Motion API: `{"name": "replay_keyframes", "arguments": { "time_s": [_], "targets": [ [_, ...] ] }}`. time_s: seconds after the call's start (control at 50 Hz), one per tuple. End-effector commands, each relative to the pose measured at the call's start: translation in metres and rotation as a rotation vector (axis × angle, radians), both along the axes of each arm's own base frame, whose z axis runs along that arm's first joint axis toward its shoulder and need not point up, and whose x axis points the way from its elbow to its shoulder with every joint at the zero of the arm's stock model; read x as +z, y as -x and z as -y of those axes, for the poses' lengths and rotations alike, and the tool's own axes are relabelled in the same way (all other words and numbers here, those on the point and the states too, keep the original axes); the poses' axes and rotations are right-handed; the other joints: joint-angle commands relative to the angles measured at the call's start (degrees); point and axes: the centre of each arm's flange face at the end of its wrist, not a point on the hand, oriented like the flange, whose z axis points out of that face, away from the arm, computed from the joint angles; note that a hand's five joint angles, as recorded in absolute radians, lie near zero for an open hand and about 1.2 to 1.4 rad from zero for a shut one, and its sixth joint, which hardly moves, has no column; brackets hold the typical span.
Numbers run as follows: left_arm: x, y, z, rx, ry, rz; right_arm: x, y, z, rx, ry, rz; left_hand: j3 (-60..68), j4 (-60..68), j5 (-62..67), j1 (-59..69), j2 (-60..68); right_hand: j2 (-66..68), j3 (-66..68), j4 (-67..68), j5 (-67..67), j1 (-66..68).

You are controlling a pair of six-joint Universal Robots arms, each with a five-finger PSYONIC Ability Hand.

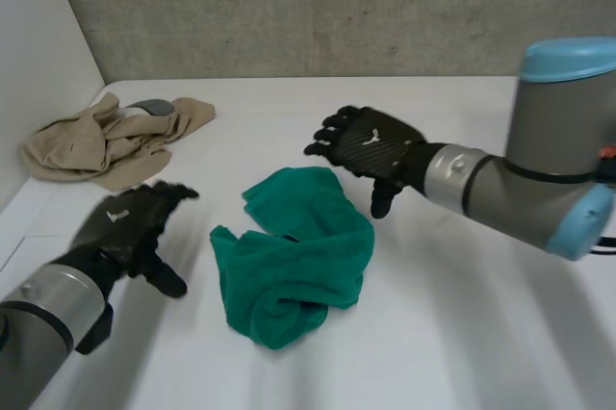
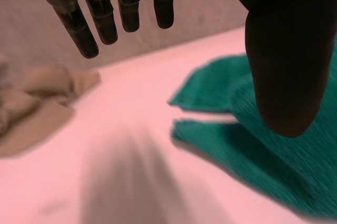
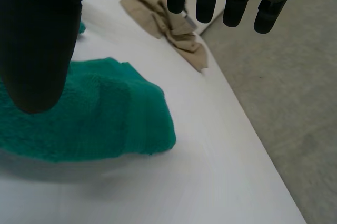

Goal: Fold the laundry.

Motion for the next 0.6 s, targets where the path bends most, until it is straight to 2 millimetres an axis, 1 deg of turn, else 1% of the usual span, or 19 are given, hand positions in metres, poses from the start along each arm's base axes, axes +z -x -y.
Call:
{"name": "replay_keyframes", "arguments": {
  "time_s": [0.02, 0.12, 0.16, 0.2, 0.24, 0.28, 0.3, 0.32, 0.36, 0.4, 0.42, 0.44, 0.46, 0.48, 0.5, 0.52, 0.54, 0.56, 0.6],
  "targets": [
    [-0.032, 0.015, 0.002, -0.141, -0.119, -0.016, -0.043, -0.026, 0.003, 0.126, 0.085, -0.146, -0.35, 0.18, 0.7, -0.86, 0.05, -2.01, -2.1, -2.15, -2.44, -2.65],
    [-0.055, 0.032, 0.009, -0.196, -0.171, 0.0, -0.07, -0.041, 0.006, 0.176, 0.16, -0.218, 2.17, 2.7, 3.22, 1.66, 2.57, -2.01, -2.1, -2.15, -2.44, -2.65],
    [-0.065, 0.042, 0.007, -0.232, -0.195, 0.009, -0.079, -0.045, 0.007, 0.187, 0.162, -0.225, 9.37, 9.9, 10.42, 8.86, 9.76, -2.01, -2.1, -2.15, -2.44, -2.65],
    [-0.07, 0.046, 0.009, -0.237, -0.199, 0.016, -0.087, -0.048, 0.009, 0.191, 0.153, -0.223, 20.45, 20.98, 21.5, 19.94, 20.84, -2.01, -2.1, -2.15, -2.44, -2.65],
    [-0.072, 0.05, 0.019, -0.216, -0.165, 0.021, -0.09, -0.049, 0.01, 0.193, 0.144, -0.215, 48.15, 48.68, 49.2, 47.64, 48.54, 0.04, -0.05, -0.1, -0.38, -0.6],
    [-0.069, 0.05, 0.028, -0.186, -0.12, 0.021, -0.09, -0.051, 0.014, 0.184, 0.156, -0.203, 63.16, 63.69, 64.21, 62.65, 63.55, 39.44, 39.35, 39.29, 39.01, 38.8],
    [-0.062, 0.05, 0.039, -0.145, -0.055, 0.018, -0.088, -0.053, 0.017, 0.176, 0.171, -0.193, 65.38, 65.91, 66.43, 64.87, 65.77, 62.77, 62.68, 62.62, 62.34, 62.12],
    [-0.057, 0.05, 0.046, -0.122, -0.014, 0.015, -0.085, -0.054, 0.022, 0.166, 0.188, -0.179, 65.4, 65.93, 66.45, 64.89, 65.79, 67.94, 67.85, 67.79, 67.51, 67.29],
    [-0.043, 0.052, 0.061, -0.077, 0.076, 0.003, -0.064, -0.062, 0.042, 0.081, 0.274, -0.111, 65.4, 65.93, 66.45, 64.89, 65.8, 67.99, 67.9, 67.85, 67.56, 67.35],
    [-0.003, 0.057, 0.085, -0.025, 0.245, -0.035, -0.043, -0.064, 0.059, -0.018, 0.323, -0.043, 65.4, 65.93, 66.45, 64.89, 65.8, 67.99, 67.9, 67.85, 67.56, 67.35],
    [0.013, 0.058, 0.092, -0.013, 0.304, -0.047, -0.017, -0.062, 0.077, -0.143, 0.36, 0.054, 65.4, 65.93, 66.45, 64.89, 65.8, 67.99, 67.9, 67.85, 67.56, 67.35],
    [0.03, 0.059, 0.097, -0.001, 0.361, -0.061, -0.002, -0.06, 0.086, -0.206, 0.378, 0.112, 65.4, 65.93, 66.45, 64.89, 65.8, 67.99, 67.9, 67.85, 67.56, 67.35],
    [0.059, 0.061, 0.104, 0.011, 0.463, -0.081, 0.013, -0.058, 0.092, -0.262, 0.392, 0.174, 65.4, 65.93, 66.45, 64.89, 65.8, 67.99, 67.9, 67.85, 67.56, 67.35],
    [0.072, 0.063, 0.106, 0.009, 0.509, -0.092, 0.029, -0.056, 0.096, -0.308, 0.403, 0.236, 65.4, 65.93, 66.45, 64.89, 65.8, 67.99, 67.9, 67.85, 67.56, 67.35],
    [0.088, 0.064, 0.109, 0.012, 0.56, -0.108, 0.059, -0.05, 0.101, -0.381, 0.421, 0.35, 65.4, 65.93, 66.45, 64.89, 65.8, 67.99, 67.9, 67.85, 67.56, 67.35],
    [0.097, 0.065, 0.111, 0.015, 0.592, -0.121, 0.071, -0.048, 0.101, -0.405, 0.422, 0.395, 65.4, 65.93, 66.45, 64.89, 65.8, 67.99, 67.9, 67.85, 67.56, 67.35],
    [0.119, 0.065, 0.115, 0.023, 0.671, -0.146, 0.081, -0.046, 0.1, -0.418, 0.42, 0.431, 65.4, 65.93, 66.45, 64.89, 65.8, 67.99, 67.9, 67.85, 67.56, 67.35],
    [0.126, 0.066, 0.115, 0.022, 0.701, -0.154, 0.092, -0.042, 0.097, -0.424, 0.41, 0.456, 65.4, 65.93, 66.45, 64.89, 65.8, 67.99, 67.9, 67.85, 67.56, 67.35],
    [0.137, 0.067, 0.116, 0.026, 0.752, -0.169, 0.098, -0.036, 0.095, -0.432, 0.407, 0.452, 65.4, 65.93, 66.45, 64.89, 65.8, 67.99, 67.9, 67.85, 67.56, 67.35]
  ]
}}
